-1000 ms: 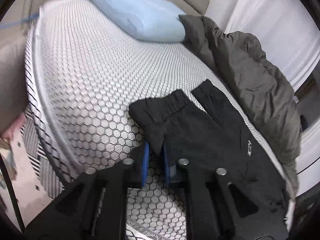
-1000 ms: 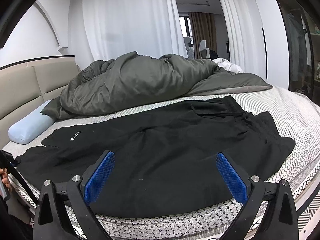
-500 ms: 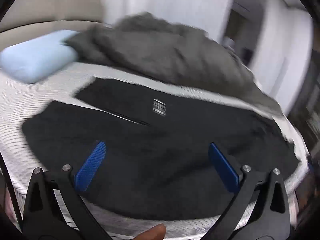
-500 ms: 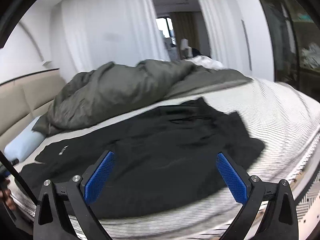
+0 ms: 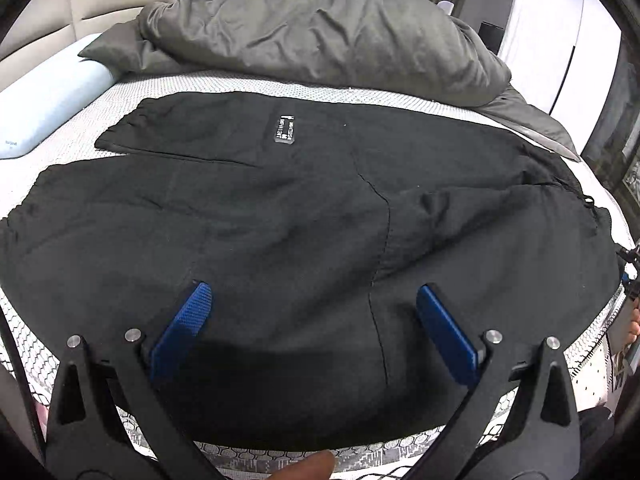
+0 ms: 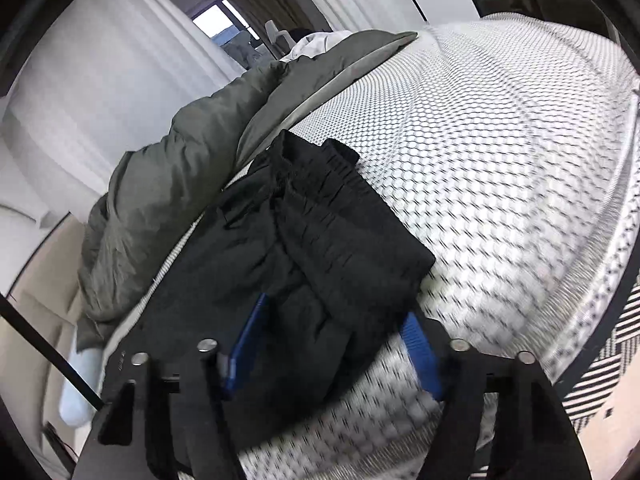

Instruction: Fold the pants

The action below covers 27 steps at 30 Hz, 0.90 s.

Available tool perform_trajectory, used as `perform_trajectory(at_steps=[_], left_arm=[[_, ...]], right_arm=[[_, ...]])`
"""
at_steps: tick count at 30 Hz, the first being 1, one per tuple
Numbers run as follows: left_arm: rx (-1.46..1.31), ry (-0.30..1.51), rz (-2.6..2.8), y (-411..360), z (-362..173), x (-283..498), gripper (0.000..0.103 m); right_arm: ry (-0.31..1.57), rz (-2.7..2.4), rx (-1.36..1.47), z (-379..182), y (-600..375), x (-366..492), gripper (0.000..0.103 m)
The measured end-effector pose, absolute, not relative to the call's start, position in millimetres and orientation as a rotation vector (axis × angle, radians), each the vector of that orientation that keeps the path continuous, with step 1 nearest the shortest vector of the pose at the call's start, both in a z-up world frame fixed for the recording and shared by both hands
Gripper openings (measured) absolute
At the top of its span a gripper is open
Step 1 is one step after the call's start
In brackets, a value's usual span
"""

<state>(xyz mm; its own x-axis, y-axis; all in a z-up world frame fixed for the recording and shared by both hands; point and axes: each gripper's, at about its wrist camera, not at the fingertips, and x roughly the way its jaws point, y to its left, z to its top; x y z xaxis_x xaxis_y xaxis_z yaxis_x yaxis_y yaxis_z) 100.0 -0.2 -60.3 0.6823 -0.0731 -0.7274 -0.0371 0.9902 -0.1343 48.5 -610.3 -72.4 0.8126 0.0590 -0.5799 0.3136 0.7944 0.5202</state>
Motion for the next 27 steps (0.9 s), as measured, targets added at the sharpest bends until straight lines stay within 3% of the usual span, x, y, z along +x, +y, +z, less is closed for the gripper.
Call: perform_trajectory(at_steps=[2,3,10,12,13,14,16,18,20,27], left_arm=[[-0.136,0.820,-0.008,3.2,-62.5,96.5,0.102],[-0.133,0.821,-0.002,4.0,-62.7,96.6,0.102],[-0.118,0.825,0.021,8.2,-63.6,98.5,0.102],[-0.117,0.815,0.028,9.8,-62.4,96.9,0.102],[-0.118,0.810,0.031,11.3,-61.8,95.7,0.102],[-0.120,0.802,0.033,14.0,-59.5,93.8,0.102],[-0.132,0.782,0.034,20.6,-55.7,90.7,0.102],[-0.158,0.766,0.034,30.2,-50.0,88.3,0.102],[-0.219,0.770,0.027,45.7,-44.8,90.9,0.102],[-0.430,0.755,0.113,118.1,-22.2,111.4,0.102]], right_arm=[[0.646,-0.154,0.595,-66.9,-606.7,53.3,0.024],[0.643,-0.148,0.564,-62.9,-605.2,50.2,0.020],[0.677,-0.203,0.523,-70.7,-613.5,28.8,0.017],[0.688,-0.237,0.491,-68.1,-606.7,29.9,0.022],[0.676,-0.264,0.467,-63.1,-603.2,26.1,0.034],[0.651,-0.299,0.435,-54.8,-598.8,20.7,0.059],[0.543,-0.346,0.358,-28.4,-581.4,5.7,0.081],[0.467,-0.321,0.281,-5.0,-558.1,-2.6,0.086],[0.435,-0.268,0.229,11.8,-531.1,-0.9,0.103],[0.495,-0.003,0.178,17.2,-417.2,64.9,0.103]])
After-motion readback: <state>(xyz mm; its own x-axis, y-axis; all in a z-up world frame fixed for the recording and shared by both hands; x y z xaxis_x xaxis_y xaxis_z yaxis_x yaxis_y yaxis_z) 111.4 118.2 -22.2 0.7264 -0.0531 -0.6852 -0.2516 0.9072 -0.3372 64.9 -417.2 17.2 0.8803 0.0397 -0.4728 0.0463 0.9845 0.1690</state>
